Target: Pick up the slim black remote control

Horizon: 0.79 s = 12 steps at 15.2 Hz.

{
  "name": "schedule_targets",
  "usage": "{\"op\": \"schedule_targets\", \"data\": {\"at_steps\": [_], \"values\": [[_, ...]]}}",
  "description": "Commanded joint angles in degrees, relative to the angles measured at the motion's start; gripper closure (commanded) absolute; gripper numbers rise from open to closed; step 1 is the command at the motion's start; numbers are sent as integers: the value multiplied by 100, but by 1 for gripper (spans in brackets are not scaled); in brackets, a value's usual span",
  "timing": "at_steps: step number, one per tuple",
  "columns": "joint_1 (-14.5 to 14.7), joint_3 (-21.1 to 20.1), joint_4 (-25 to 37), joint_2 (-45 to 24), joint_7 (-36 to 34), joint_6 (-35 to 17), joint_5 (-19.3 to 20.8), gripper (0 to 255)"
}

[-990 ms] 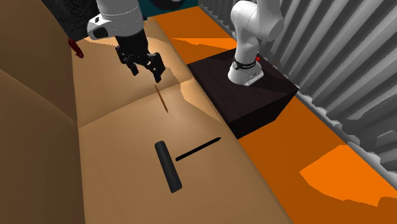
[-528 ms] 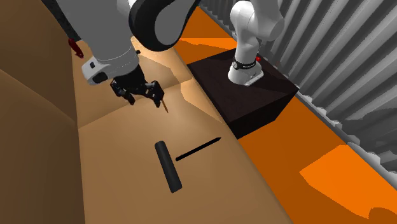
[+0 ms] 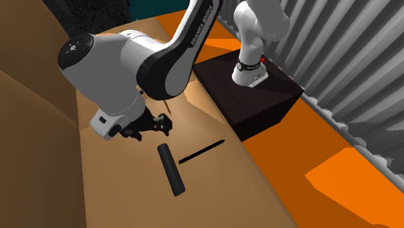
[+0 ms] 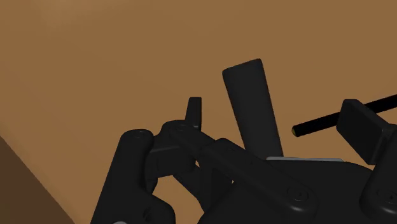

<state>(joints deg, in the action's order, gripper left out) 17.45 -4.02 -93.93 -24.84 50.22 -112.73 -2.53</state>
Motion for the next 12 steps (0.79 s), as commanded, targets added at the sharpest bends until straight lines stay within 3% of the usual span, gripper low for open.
{"op": "schedule_targets", "data": {"at_steps": [1,6,12], "values": [[95,-107,268,-335,229,7,67,0],[345,-338,871,-1049,735,74,258,0],[354,-324,752,-1270,744,-266,276,0]]}}
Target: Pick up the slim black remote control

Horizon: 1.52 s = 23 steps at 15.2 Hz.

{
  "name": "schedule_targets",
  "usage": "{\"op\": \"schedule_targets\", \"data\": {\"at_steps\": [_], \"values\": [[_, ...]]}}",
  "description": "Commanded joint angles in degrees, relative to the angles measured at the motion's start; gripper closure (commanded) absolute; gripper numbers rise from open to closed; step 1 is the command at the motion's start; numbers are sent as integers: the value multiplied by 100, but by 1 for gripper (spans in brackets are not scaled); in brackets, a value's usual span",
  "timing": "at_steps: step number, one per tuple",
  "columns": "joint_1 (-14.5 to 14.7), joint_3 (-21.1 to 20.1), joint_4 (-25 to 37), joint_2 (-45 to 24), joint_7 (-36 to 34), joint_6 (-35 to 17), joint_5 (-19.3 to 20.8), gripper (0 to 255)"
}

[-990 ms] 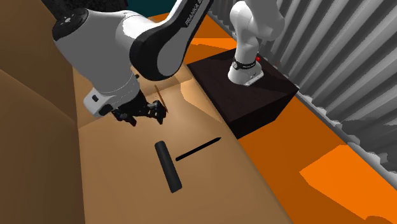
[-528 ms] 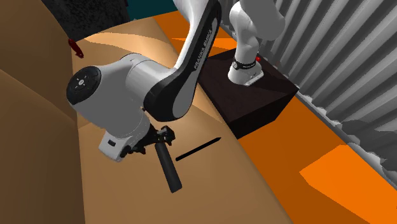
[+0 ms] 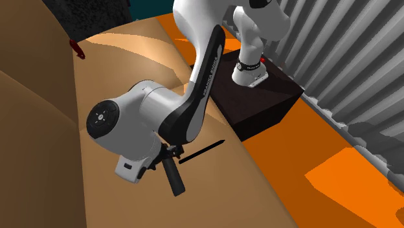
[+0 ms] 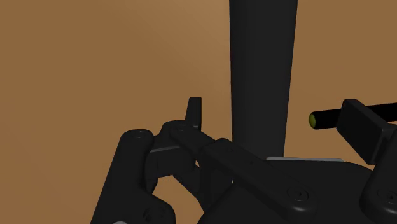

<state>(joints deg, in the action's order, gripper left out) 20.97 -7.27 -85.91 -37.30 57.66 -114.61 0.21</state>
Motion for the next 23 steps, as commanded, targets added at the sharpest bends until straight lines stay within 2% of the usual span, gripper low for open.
{"op": "schedule_targets", "data": {"at_steps": [1,3,4,13,23], "values": [[4,4,-65,-65,2,-132,7,0],[6,5,-74,-88,3,-163,8,0],[9,4,-72,-90,-1,-164,8,255],[6,5,-73,-88,3,-163,8,255],[-10,-19,129,278,-12,404,-23,255]]}}
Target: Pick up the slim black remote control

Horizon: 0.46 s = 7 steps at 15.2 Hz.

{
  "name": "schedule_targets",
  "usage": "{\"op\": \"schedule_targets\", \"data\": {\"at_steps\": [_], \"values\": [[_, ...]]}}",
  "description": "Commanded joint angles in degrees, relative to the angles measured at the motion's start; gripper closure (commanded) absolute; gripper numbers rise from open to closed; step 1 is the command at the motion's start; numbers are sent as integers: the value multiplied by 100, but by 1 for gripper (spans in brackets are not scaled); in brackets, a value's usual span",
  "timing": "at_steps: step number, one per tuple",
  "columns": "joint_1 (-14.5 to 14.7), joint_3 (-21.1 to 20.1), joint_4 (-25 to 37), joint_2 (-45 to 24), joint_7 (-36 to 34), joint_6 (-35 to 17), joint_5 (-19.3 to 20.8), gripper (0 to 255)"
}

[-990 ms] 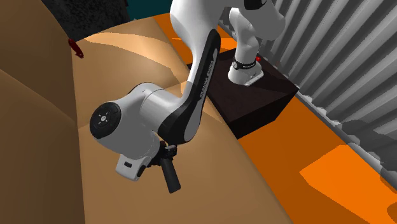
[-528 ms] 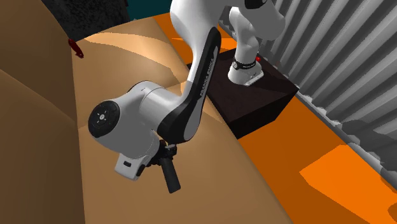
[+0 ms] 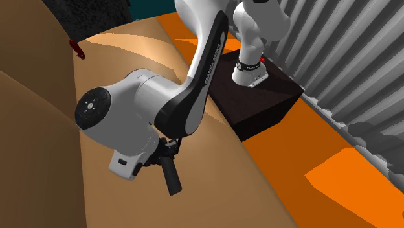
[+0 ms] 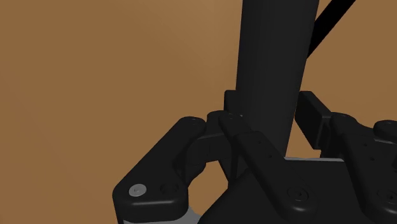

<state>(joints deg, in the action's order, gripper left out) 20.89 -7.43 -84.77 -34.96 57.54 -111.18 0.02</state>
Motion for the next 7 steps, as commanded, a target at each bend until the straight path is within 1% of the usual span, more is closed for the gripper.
{"op": "schedule_targets", "data": {"at_steps": [1,5,7], "values": [[-3,-4,47,73,-3,121,-6,255],[-7,-12,176,190,-10,365,-17,255],[-7,-12,184,192,-10,376,-17,255]]}}
